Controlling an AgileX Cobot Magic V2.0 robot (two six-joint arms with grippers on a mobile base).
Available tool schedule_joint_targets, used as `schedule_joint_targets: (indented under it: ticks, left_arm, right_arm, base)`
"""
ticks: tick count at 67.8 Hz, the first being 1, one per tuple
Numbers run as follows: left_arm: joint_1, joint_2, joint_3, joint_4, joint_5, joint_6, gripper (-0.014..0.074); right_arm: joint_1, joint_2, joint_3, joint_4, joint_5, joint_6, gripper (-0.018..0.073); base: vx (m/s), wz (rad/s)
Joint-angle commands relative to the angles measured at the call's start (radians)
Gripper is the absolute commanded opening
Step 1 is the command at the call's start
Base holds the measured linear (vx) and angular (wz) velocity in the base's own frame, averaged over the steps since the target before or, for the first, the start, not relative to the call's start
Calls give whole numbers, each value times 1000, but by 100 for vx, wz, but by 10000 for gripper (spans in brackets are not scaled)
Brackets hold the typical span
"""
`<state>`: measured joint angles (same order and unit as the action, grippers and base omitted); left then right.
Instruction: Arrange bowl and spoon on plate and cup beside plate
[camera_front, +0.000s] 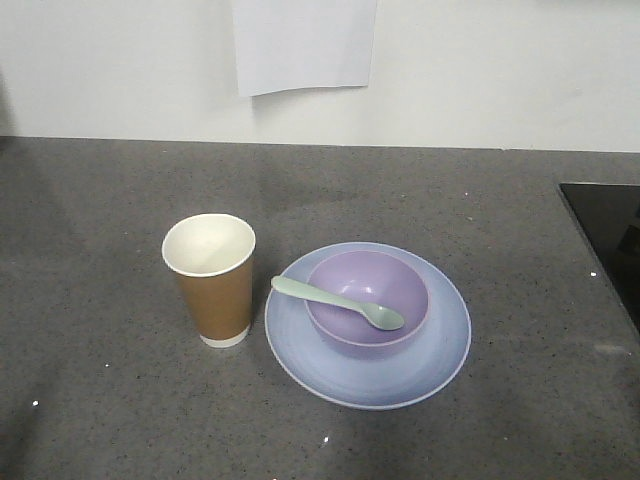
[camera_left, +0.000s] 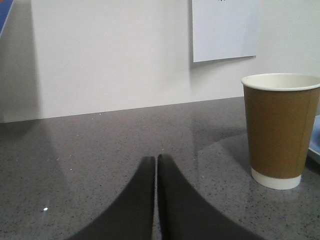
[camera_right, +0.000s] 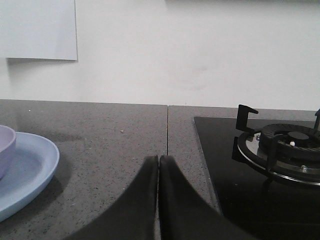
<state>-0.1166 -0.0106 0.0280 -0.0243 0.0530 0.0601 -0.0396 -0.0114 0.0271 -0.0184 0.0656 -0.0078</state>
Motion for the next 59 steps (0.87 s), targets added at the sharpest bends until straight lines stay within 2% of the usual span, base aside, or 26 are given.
schedule_joint_targets:
  ticks: [1, 59]
  left_arm:
    - [-4, -7, -26, -4, -74, -9, -7]
    - [-4, -7, -26, -4, -74, -9, -7]
  right_arm:
    - [-6, -17, 5, -8, -81, 8, -4]
    - [-6, -16, 5, -8, -76, 8, -4]
  base:
    - [0, 0]
    - [0, 0]
